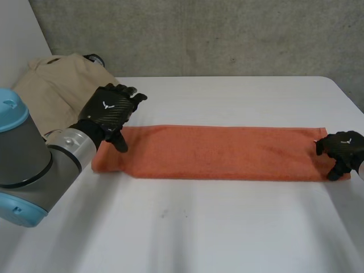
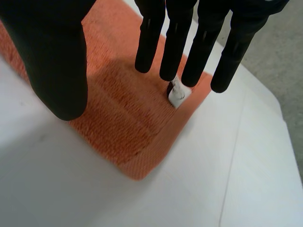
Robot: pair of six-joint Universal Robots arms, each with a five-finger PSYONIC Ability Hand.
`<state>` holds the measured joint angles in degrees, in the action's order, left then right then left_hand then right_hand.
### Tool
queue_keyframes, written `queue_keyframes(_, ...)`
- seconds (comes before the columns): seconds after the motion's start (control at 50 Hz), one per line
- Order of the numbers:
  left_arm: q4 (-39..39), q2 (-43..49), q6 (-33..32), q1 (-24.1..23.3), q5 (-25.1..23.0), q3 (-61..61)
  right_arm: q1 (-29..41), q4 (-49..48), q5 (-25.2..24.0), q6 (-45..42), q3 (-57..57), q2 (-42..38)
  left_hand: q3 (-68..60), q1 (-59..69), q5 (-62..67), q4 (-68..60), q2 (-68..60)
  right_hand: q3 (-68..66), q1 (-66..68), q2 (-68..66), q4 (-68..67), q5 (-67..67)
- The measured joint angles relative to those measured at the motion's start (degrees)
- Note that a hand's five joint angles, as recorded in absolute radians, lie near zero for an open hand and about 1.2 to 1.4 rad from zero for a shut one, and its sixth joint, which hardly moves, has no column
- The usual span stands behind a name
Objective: Fold the laundry.
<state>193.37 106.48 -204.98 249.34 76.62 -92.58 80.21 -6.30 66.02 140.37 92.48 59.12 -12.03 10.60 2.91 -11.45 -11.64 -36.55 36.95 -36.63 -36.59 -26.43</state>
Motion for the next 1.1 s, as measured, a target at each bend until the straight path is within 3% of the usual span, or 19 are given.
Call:
queue_keyframes(0.04,0.02,0.02,-0.01,-0.05,-0.02,-0.05,-0.03,-0.21,0.06,-0.35,-0.16,-0.75,0.0,0.0,-0.01,0.0,0.0,-7.41,6.86,-7.23,-6.38,-6.59)
queue_keyframes(0.06,0.05,0.06,-0.03,-0.08,-0.08,-0.14,-0.07,-0.57,0.17,-0.67,-0.39,-1.47,0.0,0.0,0.03,0.0,0.0,-21.67,22.35,-22.93,-21.58,-21.62)
queue_keyframes(0.1,0.08,0.09,-0.03,-0.1,-0.15,-0.23,-0.2,-1.52,0.88,-1.13,-0.75,-2.32,0.0,0.0,0.03,0.0,0.0,-29.03,27.36,-29.59,-29.0,-28.59)
queue_keyframes(0.3,0.17,-0.9,0.05,0.12,-0.32,-0.48,-5.46,-10.79,15.79,-8.84,-2.72,-1.08,0.0,0.0,0.0,0.0,0.0,-31.48,27.36,-31.08,-31.98,-29.33)
queue_keyframes(0.44,0.1,-2.26,0.1,0.4,-0.27,-0.72,-7.99,-11.45,16.61,-17.84,-4.54,1.37,0.0,0.0,0.03,0.0,0.0,-31.53,27.36,-31.08,-32.02,-29.93)
queue_keyframes(0.56,0.07,-3.03,0.11,0.52,-0.24,-1.38,0.29,-11.5,13.12,-18.15,-5.37,3.34,0.0,0.0,0.03,0.0,0.0,-31.55,27.36,-31.09,-32.04,-29.95)
queue_keyframes(0.74,0.07,-4.67,0.15,0.55,-0.24,-2.86,26.82,-13.66,3.81,-15.78,-6.34,5.33,0.0,0.0,0.03,0.0,0.0,-31.82,27.36,-31.1,-32.06,-29.95)
queue_keyframes(0.82,0.12,-5.11,0.15,0.55,-0.24,-3.52,38.58,-15.84,-0.04,-16.11,-8.15,0.76,0.0,0.0,0.03,0.0,0.0,-31.82,27.36,-31.09,-32.06,-29.95)
queue_keyframes(0.92,0.17,-5.15,0.13,0.41,-0.24,-3.89,47.04,-16.9,-1.0,-16.93,-11.4,-6.47,0.0,0.0,0.03,0.0,0.0,-31.81,27.36,-31.09,-32.04,-29.96)
queue_keyframes(1.04,0.72,-4.96,0.15,-0.06,-0.24,-3.77,50.89,-16.71,4.35,-16.3,-13.4,-10.47,0.0,0.0,0.0,0.0,0.0,15.24,-16.53,16.17,14.61,15.9)
queue_keyframes(1.1,1.61,-4.87,0.17,-0.35,-0.24,-3.47,50.58,-16.37,10.03,-12.79,-12.9,-8.57,0.0,0.0,0.03,0.0,0.0,23.53,-23.47,23.75,23.29,23.53)
